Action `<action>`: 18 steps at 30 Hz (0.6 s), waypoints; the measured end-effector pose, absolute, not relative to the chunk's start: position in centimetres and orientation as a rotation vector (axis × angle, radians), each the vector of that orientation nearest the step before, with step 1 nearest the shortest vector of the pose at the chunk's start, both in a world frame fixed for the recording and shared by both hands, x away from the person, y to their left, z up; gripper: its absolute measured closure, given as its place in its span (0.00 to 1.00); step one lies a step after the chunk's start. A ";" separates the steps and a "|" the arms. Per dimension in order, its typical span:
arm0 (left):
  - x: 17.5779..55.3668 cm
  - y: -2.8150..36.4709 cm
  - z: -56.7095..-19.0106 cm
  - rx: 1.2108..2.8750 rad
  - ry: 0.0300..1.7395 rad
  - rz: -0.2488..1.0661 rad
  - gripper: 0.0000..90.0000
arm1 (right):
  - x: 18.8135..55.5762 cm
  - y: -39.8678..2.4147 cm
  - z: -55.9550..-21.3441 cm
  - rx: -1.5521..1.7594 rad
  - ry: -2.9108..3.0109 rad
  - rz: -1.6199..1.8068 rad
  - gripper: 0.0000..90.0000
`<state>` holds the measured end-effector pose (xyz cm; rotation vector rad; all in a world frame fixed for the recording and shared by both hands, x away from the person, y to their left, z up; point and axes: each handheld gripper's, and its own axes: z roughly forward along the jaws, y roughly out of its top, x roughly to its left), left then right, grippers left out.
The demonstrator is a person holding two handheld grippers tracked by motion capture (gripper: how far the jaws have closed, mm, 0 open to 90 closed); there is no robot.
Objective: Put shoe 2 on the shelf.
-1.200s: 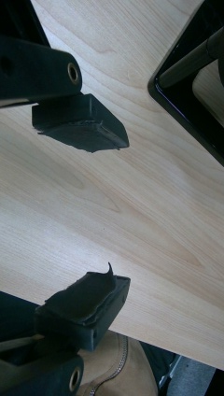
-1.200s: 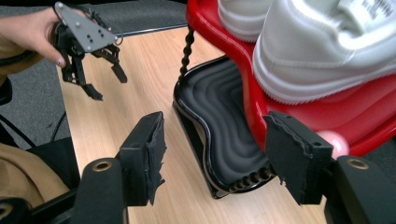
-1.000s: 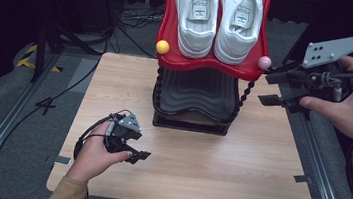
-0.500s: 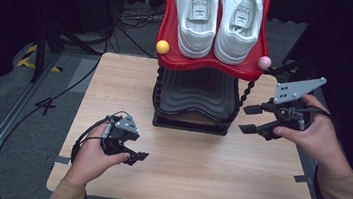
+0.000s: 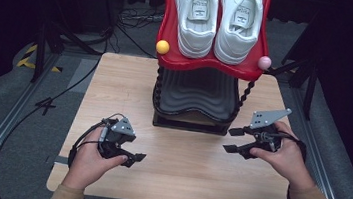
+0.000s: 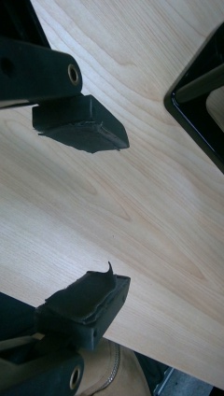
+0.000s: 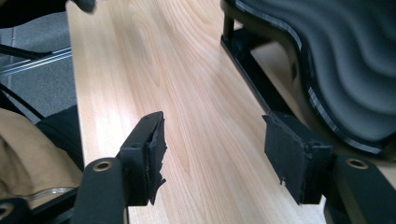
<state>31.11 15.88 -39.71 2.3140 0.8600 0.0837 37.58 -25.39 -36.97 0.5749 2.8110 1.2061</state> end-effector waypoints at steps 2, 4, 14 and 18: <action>31.1 16.0 -39.8 2.312 0.865 0.089 0.33 | 37.6 -25.4 -38.0 0.598 2.810 1.199 0.43; 31.1 16.0 -39.9 2.310 0.872 0.089 0.33 | 37.7 -25.4 -38.9 0.620 2.814 1.194 0.43; 31.4 16.3 -40.3 2.322 0.902 0.108 0.33 | 38.2 -25.5 -42.1 0.703 2.821 1.084 0.43; 31.6 16.4 -40.6 2.323 0.907 0.098 0.33 | 38.3 -25.9 -43.1 0.737 2.839 1.050 0.43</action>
